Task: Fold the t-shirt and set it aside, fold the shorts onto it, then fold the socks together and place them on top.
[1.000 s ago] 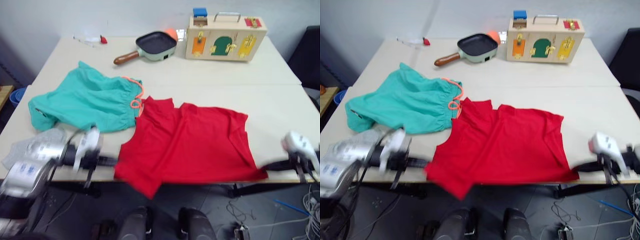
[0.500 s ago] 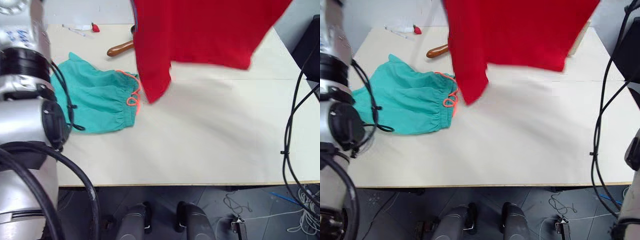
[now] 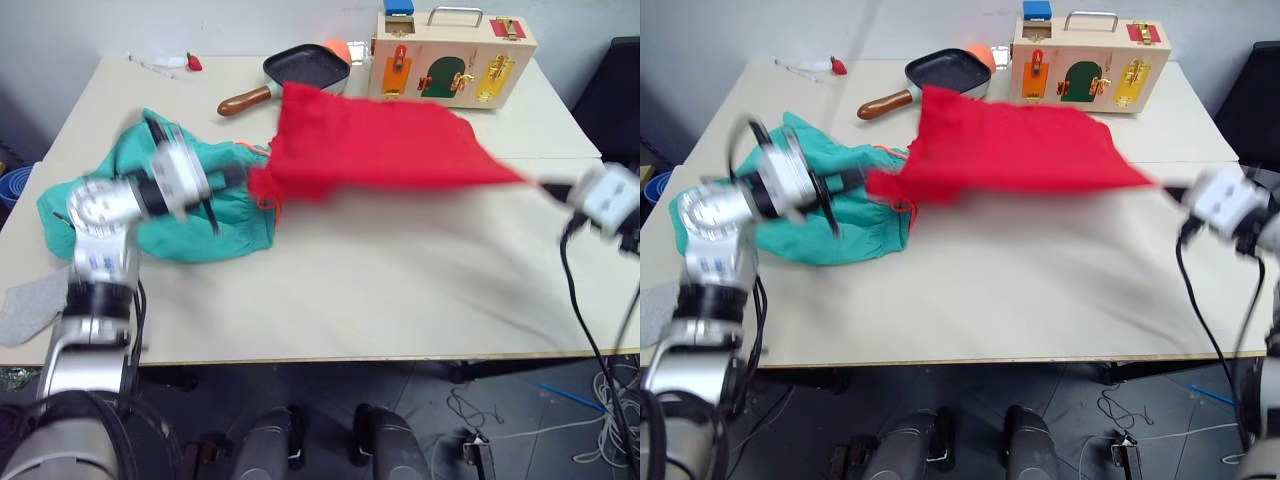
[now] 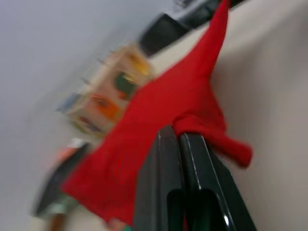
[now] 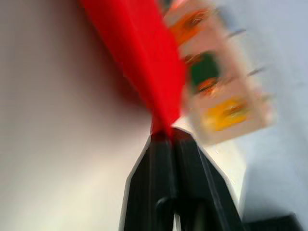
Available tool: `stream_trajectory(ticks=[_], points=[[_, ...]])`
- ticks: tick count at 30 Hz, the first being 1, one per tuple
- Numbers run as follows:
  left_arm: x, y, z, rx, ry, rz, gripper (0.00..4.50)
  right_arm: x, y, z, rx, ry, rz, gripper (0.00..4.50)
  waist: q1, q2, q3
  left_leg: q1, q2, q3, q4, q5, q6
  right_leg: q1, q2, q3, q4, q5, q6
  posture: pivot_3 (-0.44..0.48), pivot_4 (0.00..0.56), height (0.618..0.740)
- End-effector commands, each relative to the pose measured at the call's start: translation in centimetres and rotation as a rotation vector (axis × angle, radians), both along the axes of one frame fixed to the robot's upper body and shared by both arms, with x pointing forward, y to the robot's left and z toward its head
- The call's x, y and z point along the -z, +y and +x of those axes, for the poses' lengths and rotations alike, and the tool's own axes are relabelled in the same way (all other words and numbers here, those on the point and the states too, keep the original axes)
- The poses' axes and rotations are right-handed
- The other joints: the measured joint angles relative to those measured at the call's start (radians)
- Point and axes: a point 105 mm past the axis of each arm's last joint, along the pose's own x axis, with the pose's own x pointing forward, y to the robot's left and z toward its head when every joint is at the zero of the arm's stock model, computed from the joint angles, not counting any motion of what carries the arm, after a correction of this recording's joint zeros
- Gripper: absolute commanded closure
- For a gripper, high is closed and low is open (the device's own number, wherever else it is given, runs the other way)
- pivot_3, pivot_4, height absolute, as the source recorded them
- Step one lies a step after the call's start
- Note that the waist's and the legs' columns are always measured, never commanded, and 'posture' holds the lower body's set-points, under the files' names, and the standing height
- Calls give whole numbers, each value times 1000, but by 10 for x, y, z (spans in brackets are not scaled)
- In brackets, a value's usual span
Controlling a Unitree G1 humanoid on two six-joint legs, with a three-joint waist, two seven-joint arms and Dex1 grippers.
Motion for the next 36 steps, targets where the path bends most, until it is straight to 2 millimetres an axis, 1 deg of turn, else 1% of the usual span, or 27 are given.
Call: stream_trajectory(ticks=[1, 3, 5, 7, 8, 10, 14, 15, 18, 23, 25, 27, 31, 33, 36], points=[[11, -13, -41, 96, 96, 50, 4500, 0, -10, -21, -28, 7, -48, 4475, -8, 1, 0, 0, 0, 0, 0, 1, 0, 0, 0, 0, 0, 0, -1, 0, 150, 740], [34, -13, -57, 99, 210, 79, 4500, 15, -17, -31, -15, 58, -60, 4475, -10, 3, -1, 3, 1, 0, 0, 1, -2, 2, 0, 1, 1, 1, -2, 0, 150, 740], [53, -10, -69, 100, 272, 137, 4500, 24, -21, -40, -9, 91, -66, 4475, -10, 3, 0, 10, 1, 1, -1, 0, -2, 6, -1, 3, -2, 1, -3, 0, 150, 740], [64, -6, -75, 79, 348, 131, 4500, 33, -23, -48, -15, 122, -72, 4475, -10, 3, 0, 17, 3, 1, -3, -5, -10, 13, -1, 4, -5, -1, -7, 0, 150, 740], [71, -4, -78, 71, 373, 147, 4500, 36, -24, -51, -17, 135, -74, 4475, -9, 4, -1, 20, 4, 0, -3, -6, -11, 16, -2, 9, -5, -2, -9, 0, 150, 740], [80, -1, -85, 73, 414, 180, 4500, 41, -25, -56, -20, 155, -87, 4475, -9, 4, -1, 20, 6, -1, -3, -6, -13, 15, -2, 12, -5, -3, -10, 0, 150, 740], [89, 3, -92, 58, 470, 195, 4500, 48, -29, -65, -33, 214, -102, 4475, -8, 5, -1, 20, 8, 0, -3, -8, -16, 12, -1, 14, -2, -3, -10, 0, 150, 740], [91, 4, -93, 54, 486, 195, 4500, 49, -29, -66, -35, 225, -98, 4475, -8, 5, -1, 20, 8, 0, -3, -7, -13, 12, 0, 14, -2, -3, -10, 0, 150, 740], [94, 4, -96, 58, 518, 194, 4500, 50, -28, -68, -42, 245, -84, 4475, -9, 5, -1, 20, 9, 1, -3, -6, -12, 12, 1, 13, -3, -4, -11, 0, 150, 740], [90, 2, -105, 86, 626, 156, 4500, 49, -25, -74, -76, 309, -34, 4475, -8, 5, -1, 20, 9, 1, -2, -7, -12, 12, 1, 14, -3, -4, -11, 0, 150, 740], [86, 2, -103, 70, 651, 124, 4500, 47, -26, -76, -74, 340, -12, 4475, -7, 5, -1, 20, 10, 1, -2, -7, -12, 12, 0, 14, -3, -4, -11, 0, 150, 740], [78, 1, -95, 44, 649, 76, 4500, 45, -25, -76, -76, 357, 8, 4475, -7, 5, -1, 20, 9, 1, -2, -7, -11, 13, 0, 14, -2, -4, -11, 0, 150, 740], [58, -3, -72, -6, 667, -50, 4500, 34, -25, -62, -43, 362, 55, 4475, -7, 5, -1, 20, 9, 1, -1, -7, -12, 13, 0, 14, -2, -4, -11, 0, 150, 740], [56, -2, -62, -50, 689, -63, 4500, 32, -26, -54, -11, 387, 75, 4475, -7, 5, -1, 20, 9, 1, 0, -7, -12, 13, 0, 14, -2, -3, -11, 0, 150, 740], [58, 2, -45, -129, 666, -43, 4500, 27, -24, -41, 20, 370, 96, 4475, -8, 6, -2, 20, 9, 1, 0, -7, -12, 13, 1, 14, -1, -3, -11, 0, 150, 740]])
